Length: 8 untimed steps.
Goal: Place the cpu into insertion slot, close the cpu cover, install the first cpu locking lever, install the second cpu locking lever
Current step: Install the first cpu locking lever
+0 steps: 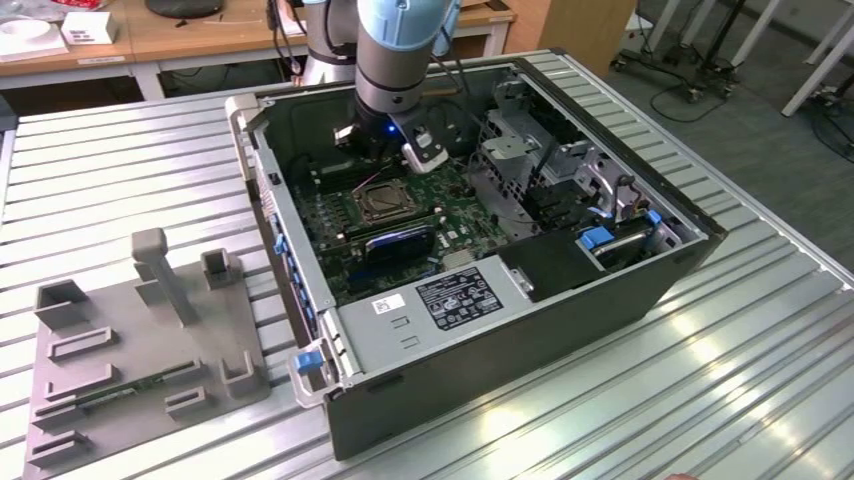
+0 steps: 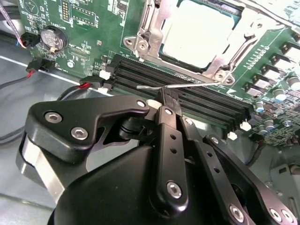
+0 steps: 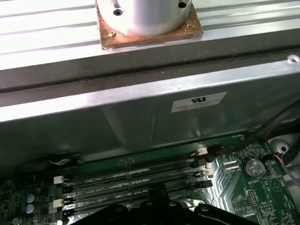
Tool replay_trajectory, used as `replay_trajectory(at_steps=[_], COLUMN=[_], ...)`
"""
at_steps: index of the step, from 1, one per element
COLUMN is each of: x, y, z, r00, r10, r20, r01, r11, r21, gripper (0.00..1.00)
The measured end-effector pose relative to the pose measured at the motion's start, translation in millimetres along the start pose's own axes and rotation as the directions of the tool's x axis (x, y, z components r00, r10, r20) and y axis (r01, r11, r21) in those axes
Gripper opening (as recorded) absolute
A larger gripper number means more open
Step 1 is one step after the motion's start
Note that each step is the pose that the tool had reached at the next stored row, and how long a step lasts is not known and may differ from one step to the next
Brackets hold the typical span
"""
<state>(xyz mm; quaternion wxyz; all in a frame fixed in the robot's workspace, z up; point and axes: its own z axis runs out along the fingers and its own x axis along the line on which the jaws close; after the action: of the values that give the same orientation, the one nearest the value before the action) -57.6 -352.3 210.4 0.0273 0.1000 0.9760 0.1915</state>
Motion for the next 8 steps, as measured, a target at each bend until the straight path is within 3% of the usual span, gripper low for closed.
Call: replay_trajectory(at_steps=[8], x=[-4.6], y=[-1.0], z=[4.0], r00=[1.0], r10=[0.001], r20=[-0.0008], r01=[-0.001], r11=[1.0], r21=[0.0002], gripper=[0.11])
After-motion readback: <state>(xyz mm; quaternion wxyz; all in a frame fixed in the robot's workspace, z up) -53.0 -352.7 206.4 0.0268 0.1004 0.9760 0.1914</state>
